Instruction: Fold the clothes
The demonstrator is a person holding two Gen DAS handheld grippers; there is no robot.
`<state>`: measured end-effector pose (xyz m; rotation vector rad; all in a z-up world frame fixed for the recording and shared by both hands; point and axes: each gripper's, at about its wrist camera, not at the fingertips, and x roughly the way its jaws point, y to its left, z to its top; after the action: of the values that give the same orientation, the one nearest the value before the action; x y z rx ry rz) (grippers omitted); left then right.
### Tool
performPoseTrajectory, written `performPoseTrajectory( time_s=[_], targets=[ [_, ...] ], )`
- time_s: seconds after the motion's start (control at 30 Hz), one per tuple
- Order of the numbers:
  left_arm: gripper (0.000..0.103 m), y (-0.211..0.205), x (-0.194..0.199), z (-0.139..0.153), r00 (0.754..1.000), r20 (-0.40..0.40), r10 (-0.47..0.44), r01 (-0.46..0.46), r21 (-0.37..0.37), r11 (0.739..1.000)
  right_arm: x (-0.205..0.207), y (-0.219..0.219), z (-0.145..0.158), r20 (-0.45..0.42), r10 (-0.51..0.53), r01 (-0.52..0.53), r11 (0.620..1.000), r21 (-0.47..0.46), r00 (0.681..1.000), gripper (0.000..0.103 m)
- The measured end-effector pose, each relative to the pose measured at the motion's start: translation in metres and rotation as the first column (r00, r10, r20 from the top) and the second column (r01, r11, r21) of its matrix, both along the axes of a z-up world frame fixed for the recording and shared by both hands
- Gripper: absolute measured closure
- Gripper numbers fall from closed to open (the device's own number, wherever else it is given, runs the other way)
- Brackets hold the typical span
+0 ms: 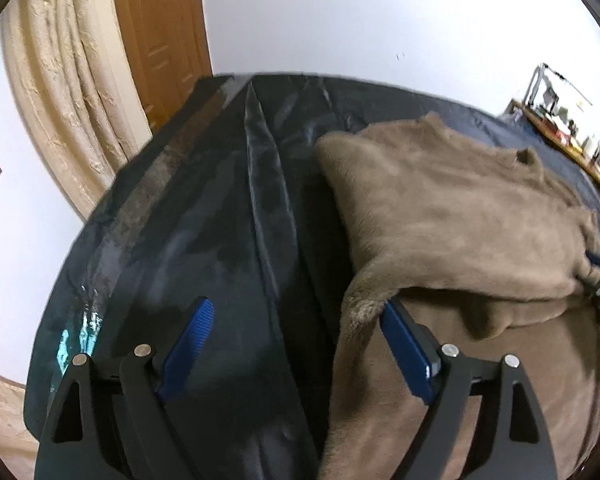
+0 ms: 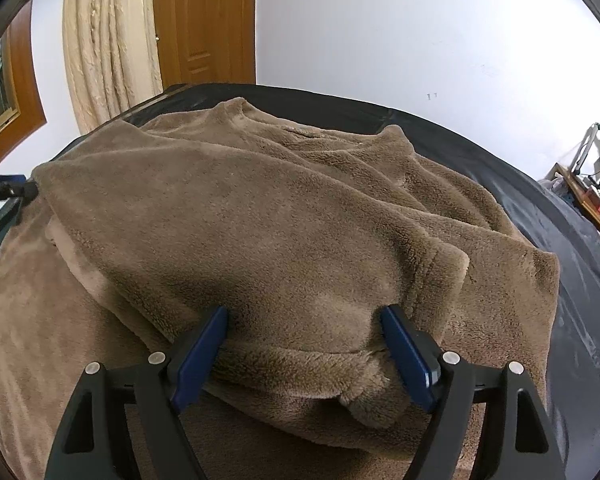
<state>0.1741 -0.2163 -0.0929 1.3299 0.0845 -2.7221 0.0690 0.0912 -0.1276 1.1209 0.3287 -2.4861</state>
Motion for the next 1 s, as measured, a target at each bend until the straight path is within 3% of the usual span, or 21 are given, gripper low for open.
performPoseTrajectory(
  time_s=[0.1,0.23,0.37,0.43,0.5,0.53,0.6,0.67,0.73,1.0],
  targets=[
    [0.014,0.015,0.002,0.019,0.998,-0.068,-0.012,0.011,-0.012,1.000,0.001,0.001,0.000,0.002,0.001,-0.001,1.000,-0.008,1.000,0.020],
    [0.014,0.037,-0.008,0.031,0.994,-0.101,-0.041,0.042,0.003,0.999,0.001,0.002,0.000,0.008,0.007,-0.007,1.000,-0.022,1.000,0.018],
    [0.014,0.061,-0.037,0.014,0.995,-0.053,-0.085,0.086,0.013,0.996,0.001,0.002,0.001,0.011,0.011,-0.010,0.999,-0.034,1.000,0.018],
    [0.014,0.068,-0.052,-0.004,0.995,0.006,-0.097,0.096,0.017,0.995,0.001,0.002,0.001,0.012,0.012,-0.011,0.999,-0.037,1.000,0.018],
    [0.014,0.071,-0.061,-0.028,0.994,0.078,-0.081,0.083,-0.025,0.996,0.001,0.003,0.001,0.013,0.012,-0.012,0.999,-0.040,1.000,0.017],
    [0.012,0.071,-0.063,-0.040,0.992,0.100,-0.071,0.076,-0.046,0.996,0.001,0.003,0.001,0.014,0.013,-0.012,0.999,-0.043,1.000,0.017],
    [0.005,0.060,-0.063,-0.050,0.994,0.092,-0.065,0.066,-0.003,0.998,0.000,0.003,0.001,0.016,0.016,-0.015,0.999,-0.050,1.000,0.017],
    [0.002,0.047,-0.062,-0.053,0.994,0.095,-0.047,0.042,0.055,0.998,0.000,0.003,0.001,0.018,0.018,-0.017,0.998,-0.054,1.000,0.016],
    [0.000,0.043,-0.062,-0.053,0.994,0.101,-0.033,0.027,0.061,0.998,-0.001,0.003,0.001,0.020,0.019,-0.018,0.998,-0.058,1.000,0.016],
    [0.000,0.064,-0.075,-0.028,0.997,0.071,-0.024,0.024,-0.005,1.000,-0.001,0.004,0.000,0.022,0.022,-0.021,0.998,-0.062,1.000,0.015]
  ],
)
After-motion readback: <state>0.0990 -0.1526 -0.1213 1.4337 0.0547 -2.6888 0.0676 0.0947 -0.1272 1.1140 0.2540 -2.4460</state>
